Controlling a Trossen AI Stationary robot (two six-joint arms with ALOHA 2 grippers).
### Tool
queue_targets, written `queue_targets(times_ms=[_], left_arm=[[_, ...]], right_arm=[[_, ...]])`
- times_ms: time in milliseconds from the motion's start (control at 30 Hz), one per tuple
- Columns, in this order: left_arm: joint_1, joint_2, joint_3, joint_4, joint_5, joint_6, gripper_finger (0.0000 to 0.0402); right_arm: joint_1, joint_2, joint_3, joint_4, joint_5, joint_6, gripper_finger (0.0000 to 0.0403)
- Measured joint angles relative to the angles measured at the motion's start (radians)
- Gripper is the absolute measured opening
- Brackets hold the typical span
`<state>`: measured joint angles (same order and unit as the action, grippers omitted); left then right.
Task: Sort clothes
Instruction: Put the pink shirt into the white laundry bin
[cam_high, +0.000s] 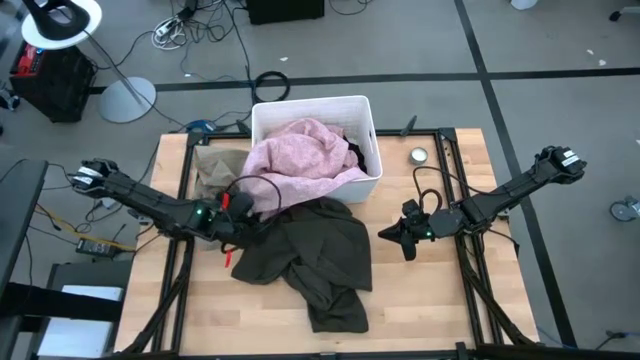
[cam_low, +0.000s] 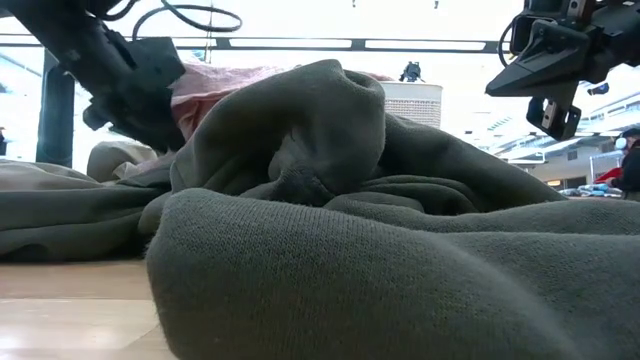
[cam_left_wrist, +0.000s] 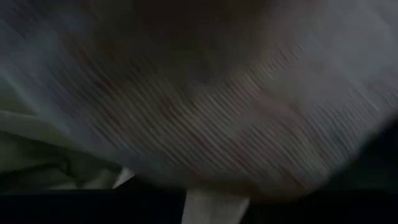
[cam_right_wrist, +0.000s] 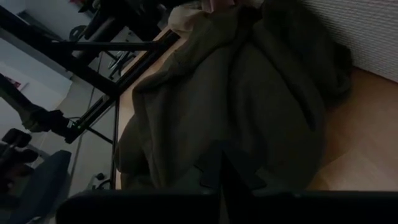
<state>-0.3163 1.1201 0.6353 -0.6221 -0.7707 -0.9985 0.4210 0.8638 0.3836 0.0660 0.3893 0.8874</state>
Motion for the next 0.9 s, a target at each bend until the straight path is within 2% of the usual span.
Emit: queue_targets(times_ms=[100,200,267,400,700,900], left_arm=[[0.036,0.000,0.000,0.002,0.027,0.002,0.0118],[0.056,0.000,0.015,0.000,0.122,0.044,0.0039],[0.057,0.000,0.034,0.000,0.157,0.060,0.0012],[0.053,-0.001,0.106,-0.048,0.161,0.083,0.0004],[0.053,-0.002,0.441,-0.430,0.101,0.141,0.0001],[0.080,-0.002,0.643,-0.470,0.008,0.301,0.0001]], right_arm=[[0.000,0.000,0.000,0.000,0.000,0.001,0.0003],[0.000,0.000,0.000,0.000,0.000,0.010,0.0002],[0.000,0.000,0.000,0.000,0.000,0.010,0.0005],[0.000,0.000,0.000,0.000,0.000,0.009,0.0007],[0.000,0.000,0.000,-0.001,0.001,-0.007,0.0006],[0.000,0.000,0.000,-0.001,0.001,-0.018,0.0004]])
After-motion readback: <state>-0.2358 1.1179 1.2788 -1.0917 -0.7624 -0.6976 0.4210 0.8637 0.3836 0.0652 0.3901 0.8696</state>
